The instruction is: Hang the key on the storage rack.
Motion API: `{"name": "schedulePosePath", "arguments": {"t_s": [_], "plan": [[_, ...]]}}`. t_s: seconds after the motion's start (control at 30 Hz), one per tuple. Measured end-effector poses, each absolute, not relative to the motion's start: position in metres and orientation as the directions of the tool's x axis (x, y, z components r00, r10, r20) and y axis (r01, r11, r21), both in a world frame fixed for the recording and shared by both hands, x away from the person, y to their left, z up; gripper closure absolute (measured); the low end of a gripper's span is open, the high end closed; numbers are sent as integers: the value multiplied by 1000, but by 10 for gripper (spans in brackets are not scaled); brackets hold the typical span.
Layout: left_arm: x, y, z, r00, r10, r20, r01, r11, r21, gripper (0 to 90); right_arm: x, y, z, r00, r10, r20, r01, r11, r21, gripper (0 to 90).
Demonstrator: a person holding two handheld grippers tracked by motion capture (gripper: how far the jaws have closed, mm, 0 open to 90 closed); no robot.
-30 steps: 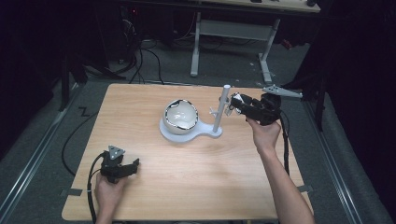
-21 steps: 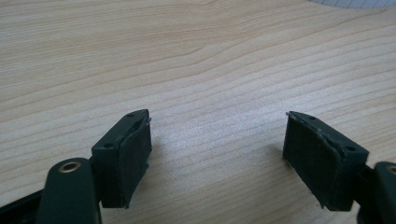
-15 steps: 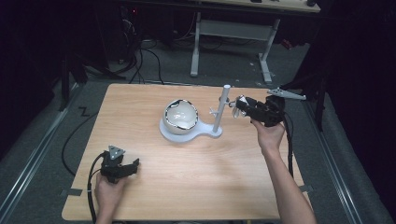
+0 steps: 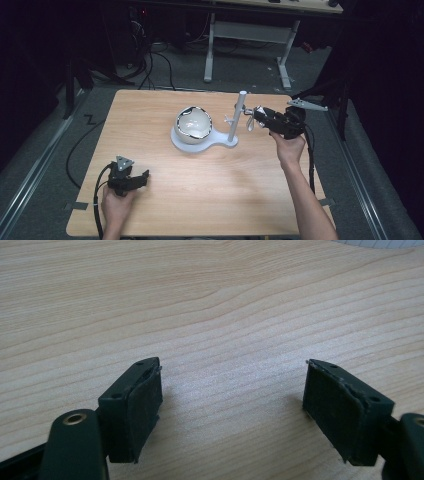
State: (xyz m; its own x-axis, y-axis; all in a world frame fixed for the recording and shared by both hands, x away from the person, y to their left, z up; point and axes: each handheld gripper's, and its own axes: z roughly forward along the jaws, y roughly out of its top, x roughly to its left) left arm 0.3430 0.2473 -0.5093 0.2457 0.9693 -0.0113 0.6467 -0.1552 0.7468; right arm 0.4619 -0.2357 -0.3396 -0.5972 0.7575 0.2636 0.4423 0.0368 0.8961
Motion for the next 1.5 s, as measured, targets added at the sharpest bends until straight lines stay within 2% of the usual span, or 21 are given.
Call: {"name": "schedulePosePath", "arguments": {"t_s": [0.1, 0.4, 0.7, 1.5], "plan": [[343, 247, -509, 246, 969, -11, 647, -156, 747, 241, 462, -237, -343, -596, 758, 265, 449, 41, 892, 511], [343, 247, -509, 246, 969, -11, 647, -155, 747, 241, 458, -228, -347, -597, 783, 173, 425, 125, 897, 510], [343, 247, -509, 246, 969, -11, 647, -155, 747, 241, 458, -230, -365, -584, 792, 179, 435, 119, 892, 509], [343, 247, -509, 245, 969, -11, 647, -155, 747, 241, 460, -209, -389, -571, 816, 91, 409, 187, 893, 505]]}}
